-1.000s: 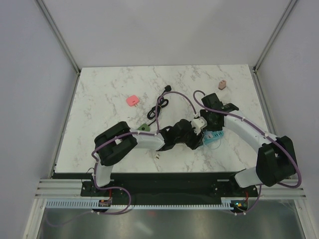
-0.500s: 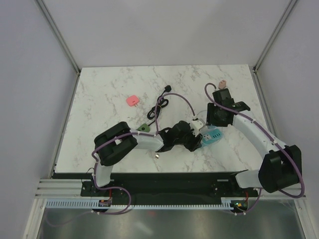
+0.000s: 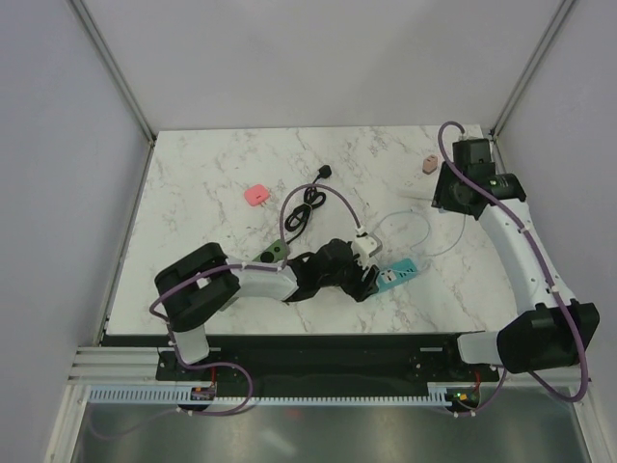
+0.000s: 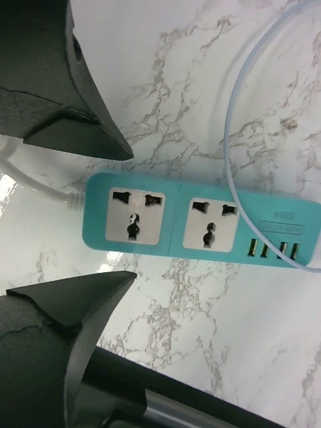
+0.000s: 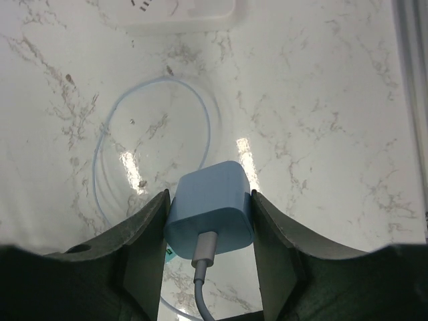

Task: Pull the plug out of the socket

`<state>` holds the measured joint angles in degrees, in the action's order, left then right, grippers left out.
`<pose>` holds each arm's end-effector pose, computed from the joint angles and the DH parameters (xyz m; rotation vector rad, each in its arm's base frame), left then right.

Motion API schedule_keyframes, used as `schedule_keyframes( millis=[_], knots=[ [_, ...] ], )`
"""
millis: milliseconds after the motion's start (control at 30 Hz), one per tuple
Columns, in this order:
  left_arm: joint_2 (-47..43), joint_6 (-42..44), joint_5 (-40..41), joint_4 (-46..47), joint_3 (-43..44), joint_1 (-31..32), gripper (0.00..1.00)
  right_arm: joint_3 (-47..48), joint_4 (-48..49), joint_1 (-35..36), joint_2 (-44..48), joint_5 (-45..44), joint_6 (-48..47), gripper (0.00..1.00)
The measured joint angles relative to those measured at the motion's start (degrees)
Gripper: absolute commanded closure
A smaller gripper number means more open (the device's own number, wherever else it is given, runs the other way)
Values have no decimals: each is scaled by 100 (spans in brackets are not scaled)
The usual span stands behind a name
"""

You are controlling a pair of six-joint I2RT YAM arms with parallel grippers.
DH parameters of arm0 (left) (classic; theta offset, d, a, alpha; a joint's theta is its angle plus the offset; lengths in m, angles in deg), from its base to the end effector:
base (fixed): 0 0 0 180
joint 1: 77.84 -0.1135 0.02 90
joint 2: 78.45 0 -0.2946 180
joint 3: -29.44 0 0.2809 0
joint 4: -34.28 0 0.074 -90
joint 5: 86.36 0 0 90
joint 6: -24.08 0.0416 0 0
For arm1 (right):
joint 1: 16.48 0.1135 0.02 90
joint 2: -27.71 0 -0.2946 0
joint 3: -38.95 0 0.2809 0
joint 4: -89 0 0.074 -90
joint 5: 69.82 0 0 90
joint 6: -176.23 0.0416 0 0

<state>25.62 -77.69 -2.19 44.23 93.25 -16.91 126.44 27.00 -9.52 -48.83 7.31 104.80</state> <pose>0.1934 -0.3566 0.1595 0.9816 1.9902 -0.8453 0.2981 0.0271 0.3643 0.3423 2.4086 -0.0775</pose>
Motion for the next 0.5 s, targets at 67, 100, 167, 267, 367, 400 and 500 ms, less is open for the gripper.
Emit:
schedule_keyframes(
  millis=[67, 100, 167, 267, 367, 400, 500],
  knots=[
    [-273, -96, 35, -125, -90, 0, 23, 225, -118, -155, -9, -74, -66, 100],
    [-431, -149, 59, -177, -111, 0, 22, 361, -184, -208, -17, -85, -85, 100],
    [-734, -258, 83, -271, -133, 0, 21, 667, -249, -286, -70, -68, -103, 100],
    [-1198, -422, 83, -302, -197, 0, 21, 1161, -275, -306, -168, 203, -103, 100],
    [-1670, -588, 109, -396, -319, 0, 22, 1753, -256, -267, -315, 706, -83, 100],
    [-1814, -640, 140, -448, -365, 0, 23, 1923, -232, -238, -361, 868, -74, 100],
    [-2253, -791, 385, -739, -479, 0, 23, 2461, -66, -107, -522, 1370, 0, 100]
  ],
)
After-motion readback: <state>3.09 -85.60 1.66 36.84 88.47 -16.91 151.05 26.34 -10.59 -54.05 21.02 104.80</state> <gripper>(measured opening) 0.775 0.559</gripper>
